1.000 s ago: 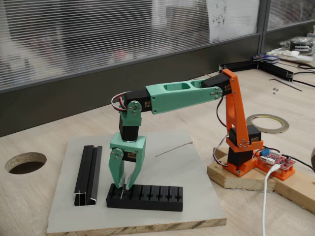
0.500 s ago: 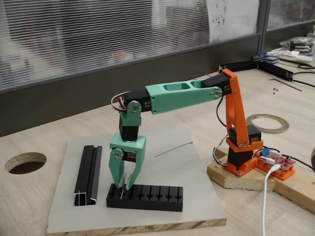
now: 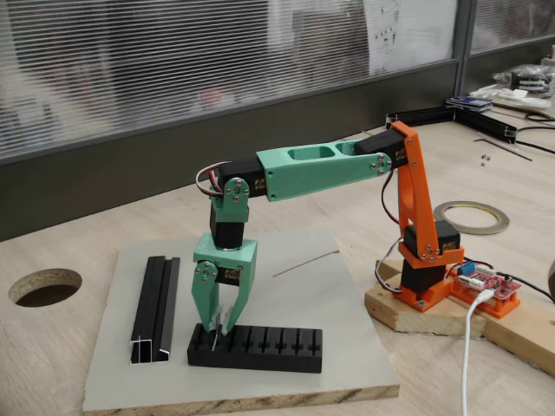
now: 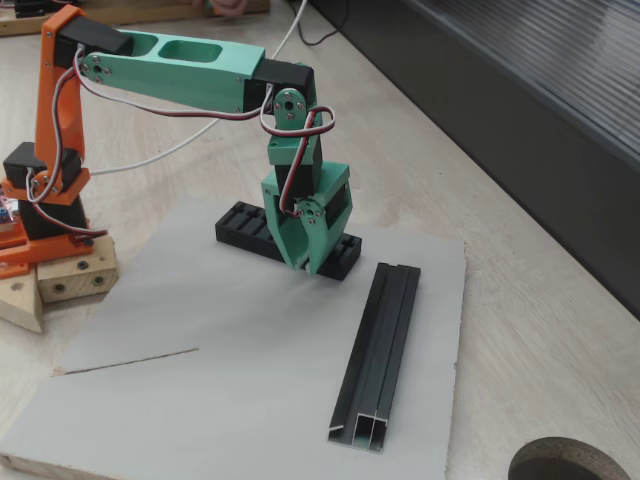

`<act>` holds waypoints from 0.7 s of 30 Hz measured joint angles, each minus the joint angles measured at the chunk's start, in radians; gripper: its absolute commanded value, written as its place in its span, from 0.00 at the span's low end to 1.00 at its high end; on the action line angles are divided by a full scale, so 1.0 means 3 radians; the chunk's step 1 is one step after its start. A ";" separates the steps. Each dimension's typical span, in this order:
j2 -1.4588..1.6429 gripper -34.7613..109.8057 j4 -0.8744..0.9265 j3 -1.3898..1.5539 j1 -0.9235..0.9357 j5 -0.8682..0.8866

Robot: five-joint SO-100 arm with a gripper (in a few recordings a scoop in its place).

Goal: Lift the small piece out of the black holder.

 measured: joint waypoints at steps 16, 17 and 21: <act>0.0000 0.30 -0.0026 0.0000 0.0005 0.0000; 0.0000 0.30 -0.0026 0.0000 0.0005 0.0000; 0.0000 0.30 -0.0026 0.0000 0.0005 0.0000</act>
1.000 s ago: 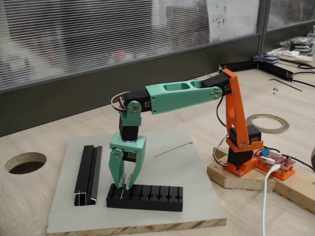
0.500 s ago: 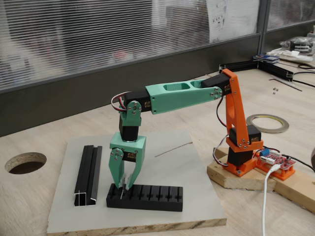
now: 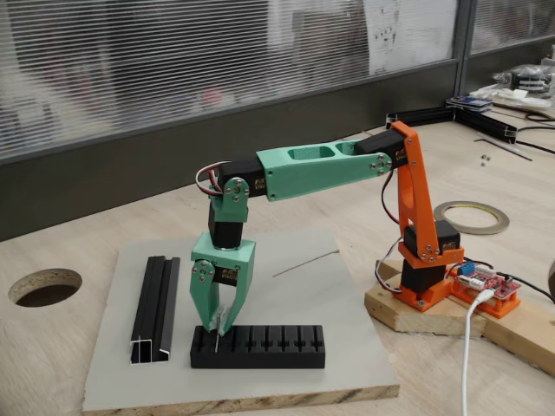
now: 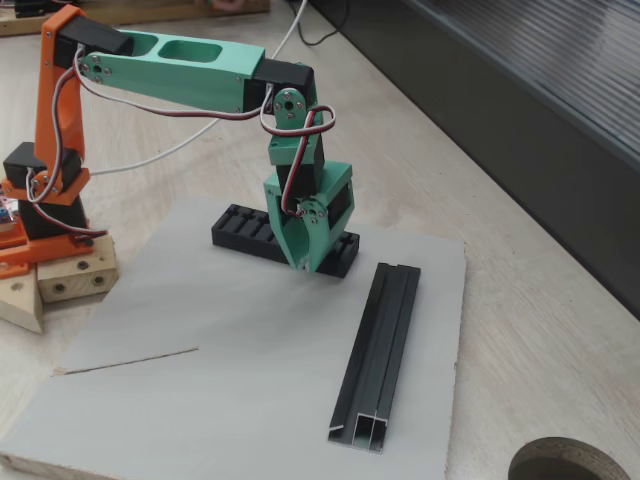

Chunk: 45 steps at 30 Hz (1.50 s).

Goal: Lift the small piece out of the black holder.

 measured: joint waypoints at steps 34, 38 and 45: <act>0.0148 0.30 0.0031 -0.0450 0.0169 -0.0020; 0.0394 0.30 0.0031 -0.0450 0.0169 -0.0026; 0.0839 0.30 0.0031 -0.0450 0.0169 -0.0026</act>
